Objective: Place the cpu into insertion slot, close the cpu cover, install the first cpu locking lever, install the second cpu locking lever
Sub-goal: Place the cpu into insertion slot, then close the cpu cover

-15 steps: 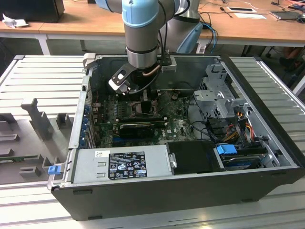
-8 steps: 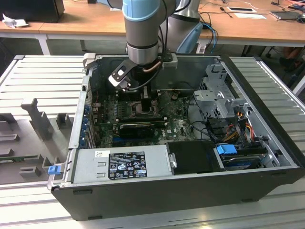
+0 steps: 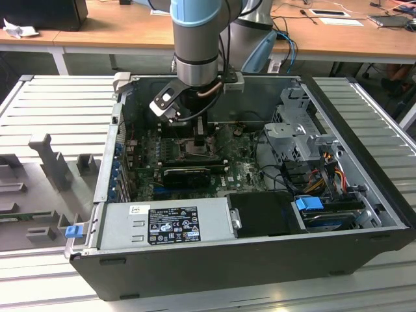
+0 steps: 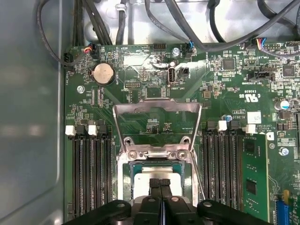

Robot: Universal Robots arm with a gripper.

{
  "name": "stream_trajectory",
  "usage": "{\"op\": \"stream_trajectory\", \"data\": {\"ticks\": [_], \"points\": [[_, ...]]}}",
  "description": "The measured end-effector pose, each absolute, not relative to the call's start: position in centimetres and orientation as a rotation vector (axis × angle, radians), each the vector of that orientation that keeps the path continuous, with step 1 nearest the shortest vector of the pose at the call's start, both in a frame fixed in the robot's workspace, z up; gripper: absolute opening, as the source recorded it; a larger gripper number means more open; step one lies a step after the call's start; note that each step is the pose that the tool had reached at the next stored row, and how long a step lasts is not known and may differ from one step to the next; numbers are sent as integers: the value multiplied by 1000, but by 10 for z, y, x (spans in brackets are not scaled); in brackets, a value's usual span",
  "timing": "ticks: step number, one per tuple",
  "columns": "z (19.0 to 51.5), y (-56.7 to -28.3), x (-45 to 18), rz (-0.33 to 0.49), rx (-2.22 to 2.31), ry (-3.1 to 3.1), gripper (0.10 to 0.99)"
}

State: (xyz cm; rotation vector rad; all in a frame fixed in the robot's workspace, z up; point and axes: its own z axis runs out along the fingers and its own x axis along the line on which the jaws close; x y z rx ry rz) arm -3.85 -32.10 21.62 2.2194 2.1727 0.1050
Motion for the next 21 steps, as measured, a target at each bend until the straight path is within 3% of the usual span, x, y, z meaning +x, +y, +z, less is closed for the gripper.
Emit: {"op": "stream_trajectory", "data": {"ticks": [21], "points": [[222,-323,-30,97,2237,2188,106]]}}
